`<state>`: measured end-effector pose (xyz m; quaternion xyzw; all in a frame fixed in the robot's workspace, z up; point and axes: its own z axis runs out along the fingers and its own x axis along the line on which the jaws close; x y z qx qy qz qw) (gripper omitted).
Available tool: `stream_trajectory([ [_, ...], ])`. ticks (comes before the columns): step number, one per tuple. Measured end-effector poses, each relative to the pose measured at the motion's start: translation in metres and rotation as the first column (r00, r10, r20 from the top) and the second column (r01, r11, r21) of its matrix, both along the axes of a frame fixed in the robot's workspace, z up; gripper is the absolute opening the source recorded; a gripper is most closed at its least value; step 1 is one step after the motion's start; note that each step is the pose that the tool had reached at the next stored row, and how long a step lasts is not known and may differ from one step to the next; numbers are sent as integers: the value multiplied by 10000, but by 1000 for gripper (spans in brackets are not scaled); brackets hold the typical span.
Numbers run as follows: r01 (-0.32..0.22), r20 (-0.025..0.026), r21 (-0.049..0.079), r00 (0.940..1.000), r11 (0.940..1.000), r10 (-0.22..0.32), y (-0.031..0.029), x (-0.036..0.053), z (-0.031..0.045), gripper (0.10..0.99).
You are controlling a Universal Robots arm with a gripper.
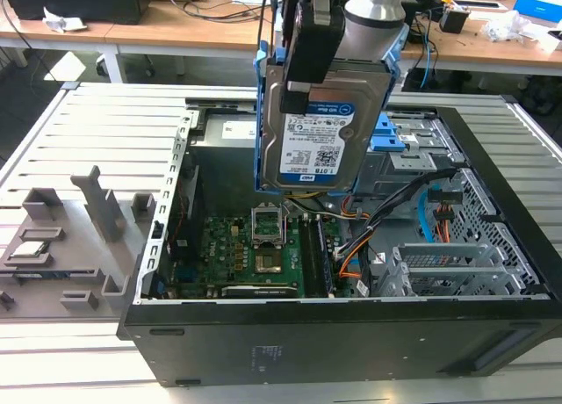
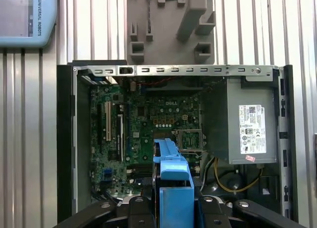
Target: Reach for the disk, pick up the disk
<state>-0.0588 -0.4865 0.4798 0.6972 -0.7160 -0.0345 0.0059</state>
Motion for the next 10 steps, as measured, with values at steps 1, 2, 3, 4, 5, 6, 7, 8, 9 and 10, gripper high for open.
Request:
stream_trajectory([
  [1,-1,0,0,10000,10000,1,-10,0,0,369],
  [2,0,0,0,10000,10000,0,-23,0,0,369],
  [3,-1,0,-1,10000,10000,1,-32,0,0,369],
  [4,0,0,0,10000,10000,0,-50,0,0,369],
  [5,0,0,0,10000,10000,0,-61,0,0,369],
  [6,0,0,0,10000,10000,0,-71,0,0,369],
  [7,0,0,-1,10000,10000,0,-92,0,0,369],
  [8,0,0,0,10000,10000,0,-108,0,0,369],
  [9,0,0,-1,10000,10000,0,-119,0,0,369],
  [10,0,0,0,10000,10000,0,-129,0,0,369],
])
